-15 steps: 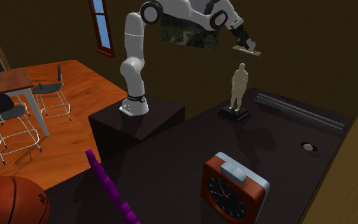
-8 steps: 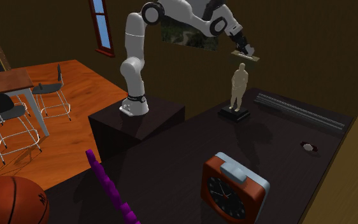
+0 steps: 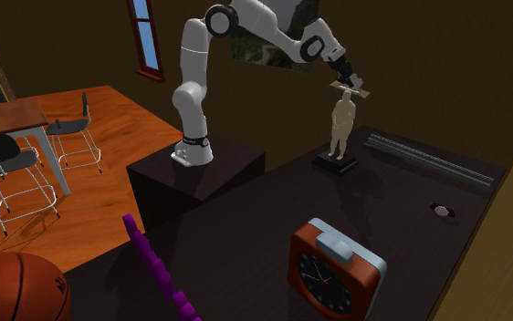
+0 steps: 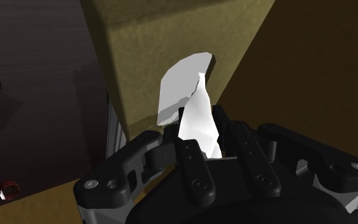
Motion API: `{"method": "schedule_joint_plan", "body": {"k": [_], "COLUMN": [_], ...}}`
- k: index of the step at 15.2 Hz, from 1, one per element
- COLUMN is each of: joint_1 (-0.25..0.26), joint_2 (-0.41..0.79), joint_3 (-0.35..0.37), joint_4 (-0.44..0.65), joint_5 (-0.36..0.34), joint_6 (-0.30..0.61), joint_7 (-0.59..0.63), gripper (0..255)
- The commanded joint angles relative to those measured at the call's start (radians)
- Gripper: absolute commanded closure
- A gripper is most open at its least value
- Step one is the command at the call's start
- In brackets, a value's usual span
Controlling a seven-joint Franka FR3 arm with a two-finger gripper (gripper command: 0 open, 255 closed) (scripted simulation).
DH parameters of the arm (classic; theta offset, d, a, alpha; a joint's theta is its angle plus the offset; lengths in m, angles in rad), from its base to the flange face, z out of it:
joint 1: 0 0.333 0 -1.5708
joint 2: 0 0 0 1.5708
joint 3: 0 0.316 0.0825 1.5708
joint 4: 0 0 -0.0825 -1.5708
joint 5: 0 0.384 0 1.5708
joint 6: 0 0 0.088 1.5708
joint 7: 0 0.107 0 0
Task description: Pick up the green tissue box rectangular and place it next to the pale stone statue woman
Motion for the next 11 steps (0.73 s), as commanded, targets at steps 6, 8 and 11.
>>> {"method": "schedule_joint_plan", "body": {"k": [6,8,11], "joint_1": [0.019,0.026,0.039], "joint_2": [0.042,0.055,0.075], "joint_3": [-0.028,-0.038,-0.056], "joint_4": [-0.039,-0.049,-0.061], "joint_5": [-0.053,-0.070,-0.096], "joint_6": [0.081,0.103,0.136], "joint_7": [0.049,0.064,0.088], "gripper": [255,255,255]}}
